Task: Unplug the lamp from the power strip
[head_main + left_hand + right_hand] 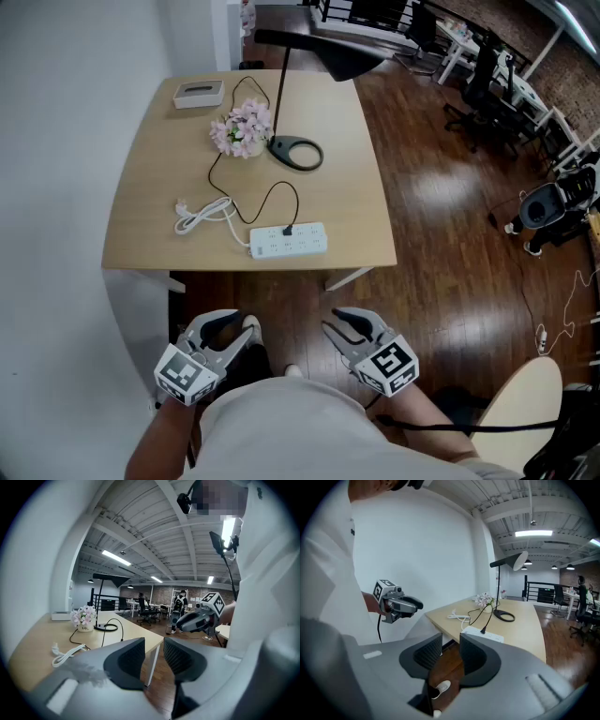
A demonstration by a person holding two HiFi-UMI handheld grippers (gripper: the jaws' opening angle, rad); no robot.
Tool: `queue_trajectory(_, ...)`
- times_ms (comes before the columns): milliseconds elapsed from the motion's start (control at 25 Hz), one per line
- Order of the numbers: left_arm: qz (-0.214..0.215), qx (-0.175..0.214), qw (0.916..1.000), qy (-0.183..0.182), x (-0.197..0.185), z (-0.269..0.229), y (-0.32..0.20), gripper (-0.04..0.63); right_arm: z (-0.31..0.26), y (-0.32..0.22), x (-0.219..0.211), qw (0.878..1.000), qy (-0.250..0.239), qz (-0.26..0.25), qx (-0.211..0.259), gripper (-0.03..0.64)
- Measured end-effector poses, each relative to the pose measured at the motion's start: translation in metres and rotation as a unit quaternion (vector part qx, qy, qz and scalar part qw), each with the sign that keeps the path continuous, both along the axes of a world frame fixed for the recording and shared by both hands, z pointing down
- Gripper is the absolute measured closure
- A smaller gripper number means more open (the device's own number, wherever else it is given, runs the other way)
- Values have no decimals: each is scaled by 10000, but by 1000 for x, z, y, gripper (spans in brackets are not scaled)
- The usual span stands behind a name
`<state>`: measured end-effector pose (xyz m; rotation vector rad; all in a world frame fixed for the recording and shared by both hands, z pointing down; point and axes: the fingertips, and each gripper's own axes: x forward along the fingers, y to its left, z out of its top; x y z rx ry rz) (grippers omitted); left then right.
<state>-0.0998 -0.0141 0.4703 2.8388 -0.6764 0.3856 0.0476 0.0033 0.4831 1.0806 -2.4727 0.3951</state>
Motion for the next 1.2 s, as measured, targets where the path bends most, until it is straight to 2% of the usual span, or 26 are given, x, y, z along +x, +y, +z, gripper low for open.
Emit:
queue_trajectory(120, 247, 138, 9994, -194, -3, 7, -47, 469, 1, -45, -7, 9999, 103, 95, 17, 495)
queue_trajectory(280, 678, 120, 9968, -402, 1, 26, -97, 485, 12, -102, -14, 9992, 263, 281, -50, 495)
queue_trajectory(360, 865, 64, 9948, -532, 4, 42, -117, 514, 25, -126, -19, 9987, 381, 326, -98, 495)
queue_trajectory(440, 993, 41, 9929, -658, 9, 57, -136, 576, 42, -146, -23, 9978, 561, 288, -193, 495)
queue_trajectory(560, 1093, -31, 9907, -805, 23, 77, -154, 591, 63, -169, -28, 9962, 795, 114, -349, 495)
queue_trajectory(680, 1208, -235, 9868, -1049, 38, 109, -171, 592, 75, -195, -30, 9948, 959, -107, -329, 497)
queue_trajectory(880, 1278, -877, 9766, -1491, 60, 159, -190, 594, 117, -231, -22, 9861, 1380, -701, -603, 495)
queue_trajectory(1200, 1488, -1142, 9565, -2233, 85, 200, -202, 595, 166, -262, -32, 9619, 1760, -1895, -892, 495)
